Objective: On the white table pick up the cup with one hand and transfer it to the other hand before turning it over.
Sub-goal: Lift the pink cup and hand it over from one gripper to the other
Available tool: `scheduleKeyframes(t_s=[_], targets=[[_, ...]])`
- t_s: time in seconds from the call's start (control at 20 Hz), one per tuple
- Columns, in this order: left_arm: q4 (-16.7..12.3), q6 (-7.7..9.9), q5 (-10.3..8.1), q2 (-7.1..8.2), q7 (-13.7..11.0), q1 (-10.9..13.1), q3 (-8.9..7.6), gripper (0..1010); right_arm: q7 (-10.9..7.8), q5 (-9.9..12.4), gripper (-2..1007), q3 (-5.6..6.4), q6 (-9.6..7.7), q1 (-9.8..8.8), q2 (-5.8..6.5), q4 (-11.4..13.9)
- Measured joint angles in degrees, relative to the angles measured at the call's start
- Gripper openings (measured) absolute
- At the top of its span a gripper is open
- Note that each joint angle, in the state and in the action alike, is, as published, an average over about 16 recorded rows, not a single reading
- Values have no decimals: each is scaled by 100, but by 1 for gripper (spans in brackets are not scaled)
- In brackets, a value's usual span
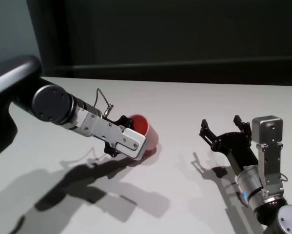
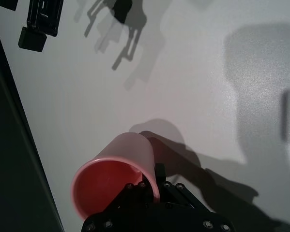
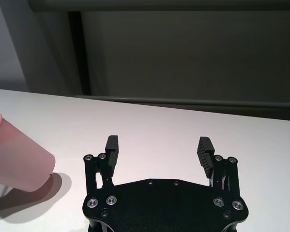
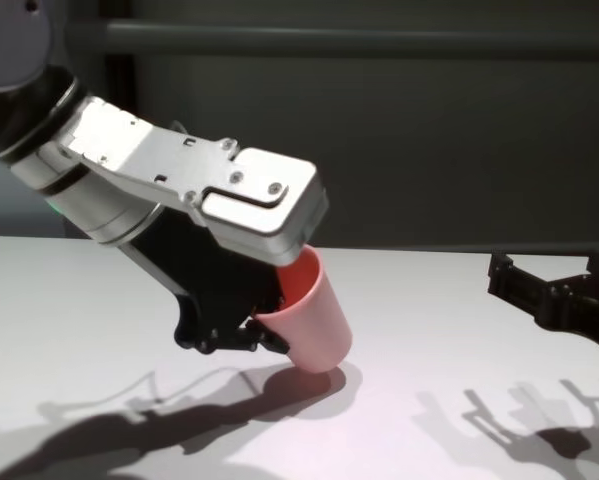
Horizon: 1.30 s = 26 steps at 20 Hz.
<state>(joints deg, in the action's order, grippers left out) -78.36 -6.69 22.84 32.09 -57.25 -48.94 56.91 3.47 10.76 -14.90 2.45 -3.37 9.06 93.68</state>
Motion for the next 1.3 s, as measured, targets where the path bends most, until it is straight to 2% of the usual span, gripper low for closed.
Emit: scheduleKeyframes(t_s=[0.35,0.65,0.95,1.3], targets=[[56,-111,-659,29,436,296,-325,49,0,0,1002,0,0,0,0,0],[155,-292,-1282,-33,868,599,-682,47,0,0,1002,0,0,0,0,0],[292,-508,-1896,-225,1274,924,-1070,47,0,0,1002,0,0,0,0,0],[491,-737,-2512,-567,1650,1273,-1500,47,0,0,1002,0,0,0,0,0]])
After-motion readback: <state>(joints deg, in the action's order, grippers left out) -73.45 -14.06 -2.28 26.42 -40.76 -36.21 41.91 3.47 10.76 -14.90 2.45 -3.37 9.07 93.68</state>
